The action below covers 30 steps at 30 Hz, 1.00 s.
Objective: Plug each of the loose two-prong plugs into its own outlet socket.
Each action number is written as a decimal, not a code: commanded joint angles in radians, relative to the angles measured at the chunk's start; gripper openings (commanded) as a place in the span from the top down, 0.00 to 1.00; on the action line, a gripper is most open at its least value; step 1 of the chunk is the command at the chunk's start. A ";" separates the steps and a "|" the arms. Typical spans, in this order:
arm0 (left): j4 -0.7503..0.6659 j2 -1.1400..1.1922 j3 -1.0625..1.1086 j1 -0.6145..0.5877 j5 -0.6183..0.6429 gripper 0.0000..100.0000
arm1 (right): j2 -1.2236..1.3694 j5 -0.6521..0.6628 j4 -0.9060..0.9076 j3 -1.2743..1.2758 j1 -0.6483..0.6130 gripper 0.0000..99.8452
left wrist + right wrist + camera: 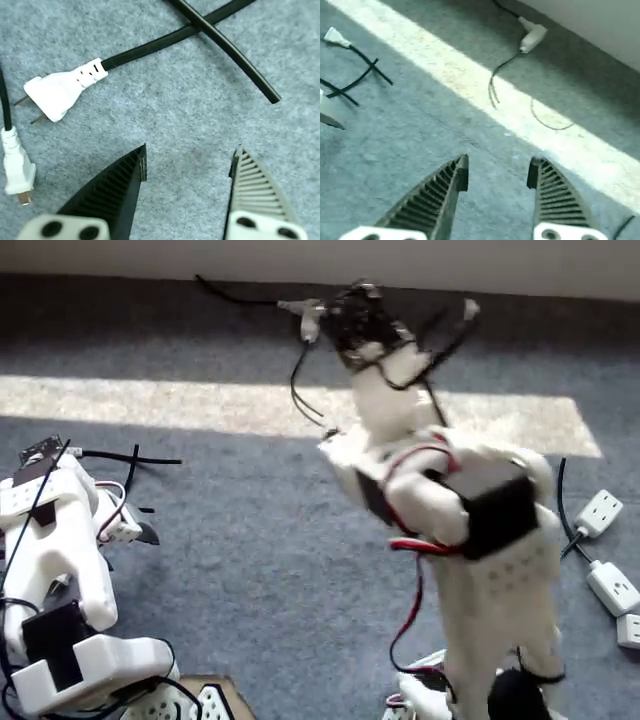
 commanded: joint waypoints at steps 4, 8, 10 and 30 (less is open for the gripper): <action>0.000 -0.039 -0.002 0.016 0.003 0.72 | -0.286 0.499 0.038 0.225 0.717 0.81; 0.000 -0.039 -0.002 0.016 0.003 0.72 | -0.317 0.735 -0.056 0.484 1.084 0.81; 0.000 -0.039 -0.002 0.016 0.003 0.72 | -0.315 0.864 -0.200 0.641 1.231 0.81; -0.005 -0.047 0.018 0.016 0.003 0.72 | -0.314 1.433 -1.419 1.598 1.529 0.81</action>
